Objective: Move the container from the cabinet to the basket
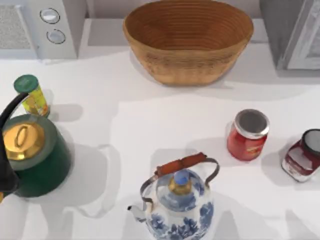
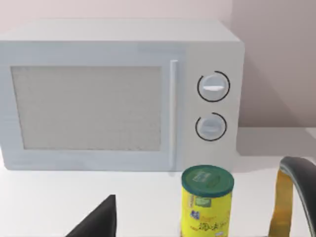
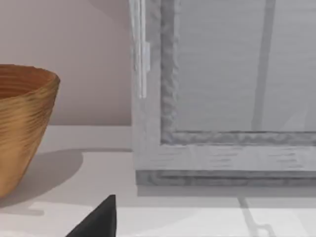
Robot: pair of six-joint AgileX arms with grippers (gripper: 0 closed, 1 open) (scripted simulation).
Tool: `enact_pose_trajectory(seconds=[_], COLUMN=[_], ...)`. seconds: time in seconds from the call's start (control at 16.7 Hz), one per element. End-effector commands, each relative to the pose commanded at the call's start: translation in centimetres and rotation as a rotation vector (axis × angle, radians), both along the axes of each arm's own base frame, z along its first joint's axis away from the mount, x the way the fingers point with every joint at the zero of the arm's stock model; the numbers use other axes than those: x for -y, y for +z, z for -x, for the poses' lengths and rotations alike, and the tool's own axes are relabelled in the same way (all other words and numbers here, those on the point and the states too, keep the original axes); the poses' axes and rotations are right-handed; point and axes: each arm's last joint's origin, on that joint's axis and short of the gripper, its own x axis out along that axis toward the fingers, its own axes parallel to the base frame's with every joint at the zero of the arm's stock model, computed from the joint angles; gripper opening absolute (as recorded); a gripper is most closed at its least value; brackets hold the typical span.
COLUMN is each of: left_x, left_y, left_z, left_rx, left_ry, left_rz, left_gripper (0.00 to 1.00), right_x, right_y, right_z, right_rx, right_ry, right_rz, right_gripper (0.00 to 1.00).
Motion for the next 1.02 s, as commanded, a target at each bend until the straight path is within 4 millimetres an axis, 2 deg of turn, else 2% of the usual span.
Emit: enact_pose_trajectory(seconds=[0.12,0.24,0.42,0.72,1.02], left_x=[0.0,0.0,0.0,0.0,0.0], left_y=[0.0,0.0,0.0,0.0,0.0], left_z=[0.0,0.0,0.0,0.0,0.0], left_rx=[0.0,0.0,0.0,0.0,0.0], left_ry=[0.0,0.0,0.0,0.0,0.0], left_rz=[0.0,0.0,0.0,0.0,0.0], left_gripper=[1.0,1.0,1.0,1.0,1.0], right_x=[0.0,-0.1,-0.2,-0.7,-1.7], right_y=[0.0,0.8,4.1,13.3,23.4], right_z=[0.0,0.0,0.0,-1.4,-5.6], right_rx=[0.0,0.001,0.001,-0.012,-0.024], right_ry=[0.0,0.003,0.008,0.006,0.0], right_rz=[0.0,0.0,-0.001,0.001,0.004], right_gripper=[1.0,1.0,1.0,1.0,1.0])
